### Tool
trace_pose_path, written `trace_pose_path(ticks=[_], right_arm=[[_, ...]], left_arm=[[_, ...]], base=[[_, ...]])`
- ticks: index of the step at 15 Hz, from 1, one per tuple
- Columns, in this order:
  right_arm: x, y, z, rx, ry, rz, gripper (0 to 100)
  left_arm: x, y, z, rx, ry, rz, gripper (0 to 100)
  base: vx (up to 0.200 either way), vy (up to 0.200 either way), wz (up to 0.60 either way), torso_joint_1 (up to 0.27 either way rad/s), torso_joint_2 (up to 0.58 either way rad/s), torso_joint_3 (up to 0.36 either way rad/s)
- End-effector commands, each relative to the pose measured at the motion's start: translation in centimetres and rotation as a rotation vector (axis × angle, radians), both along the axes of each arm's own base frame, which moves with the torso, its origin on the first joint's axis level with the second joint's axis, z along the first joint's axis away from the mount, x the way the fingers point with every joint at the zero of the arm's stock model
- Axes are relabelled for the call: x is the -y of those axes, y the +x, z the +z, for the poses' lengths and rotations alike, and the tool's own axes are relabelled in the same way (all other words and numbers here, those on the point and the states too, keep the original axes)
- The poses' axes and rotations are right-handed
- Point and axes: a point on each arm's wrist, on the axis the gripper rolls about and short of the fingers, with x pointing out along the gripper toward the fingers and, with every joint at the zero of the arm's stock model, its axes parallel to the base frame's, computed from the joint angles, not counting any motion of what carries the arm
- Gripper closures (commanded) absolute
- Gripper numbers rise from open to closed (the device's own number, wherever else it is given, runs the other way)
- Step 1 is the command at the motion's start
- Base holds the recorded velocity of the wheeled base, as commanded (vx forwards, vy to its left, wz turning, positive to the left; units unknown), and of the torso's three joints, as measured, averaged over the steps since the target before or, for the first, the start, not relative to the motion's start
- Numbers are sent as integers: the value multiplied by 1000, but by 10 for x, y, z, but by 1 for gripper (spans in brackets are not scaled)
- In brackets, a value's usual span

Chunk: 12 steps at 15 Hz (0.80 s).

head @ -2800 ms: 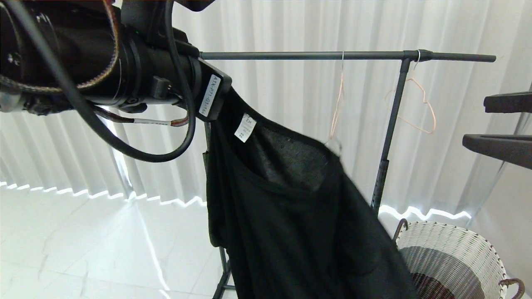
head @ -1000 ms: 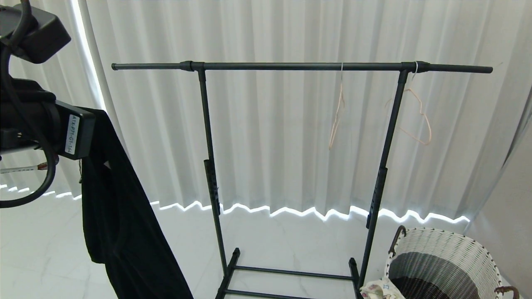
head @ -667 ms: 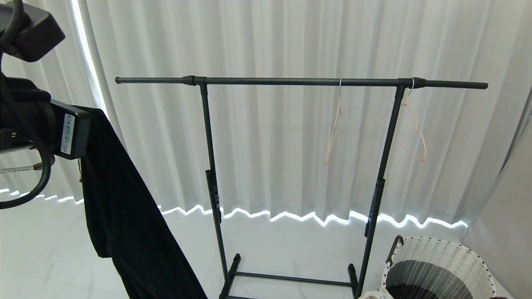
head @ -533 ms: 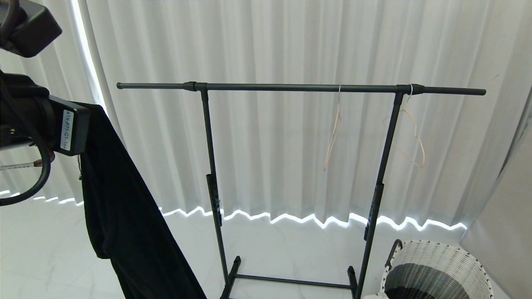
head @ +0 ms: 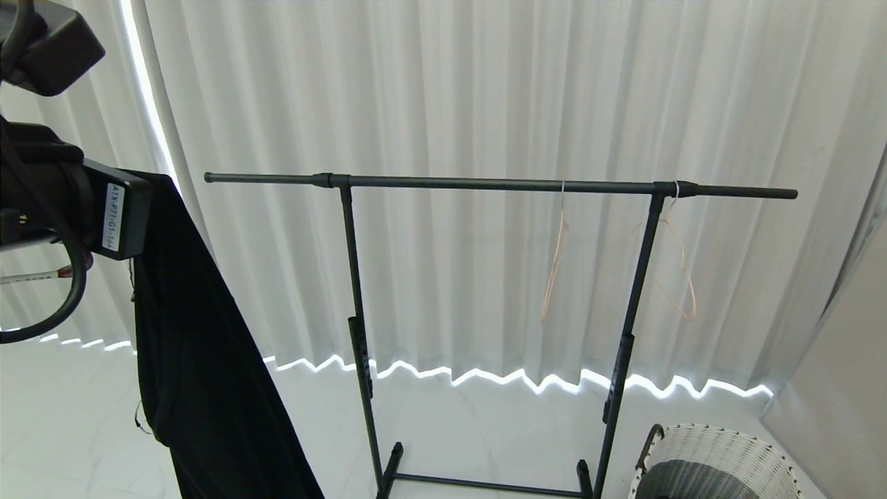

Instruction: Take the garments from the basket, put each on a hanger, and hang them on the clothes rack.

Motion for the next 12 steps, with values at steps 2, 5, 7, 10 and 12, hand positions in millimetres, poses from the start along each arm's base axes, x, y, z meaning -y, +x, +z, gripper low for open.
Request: trace_pose_path(ticks=[2, 5, 7, 10, 12], right_arm=[[0, 1, 1, 16, 5, 8, 0], [-1, 8, 0, 57, 10, 25, 0], [-1, 14, 2, 84, 22, 42, 0], [-1, 20, 2, 92, 38, 64, 0], [-1, 23, 1, 83, 38, 64, 0]], left_arm=[[0, 0, 0, -1, 1, 1, 100], [0, 1, 0, -3, 5, 2, 100], [0, 1, 0, -3, 7, 0, 100], [1, 1, 0, -3, 7, -2, 100], [1, 1, 0, -1, 6, -2, 100]], base=[[0, 0, 0, 239, -515, -273], [0, 0, 0, 80, -159, -89], [100, 100, 0, 9, -11, -9], [200, 200, 0, -4, -15, 1], [200, 200, 0, 10, -2, -2]])
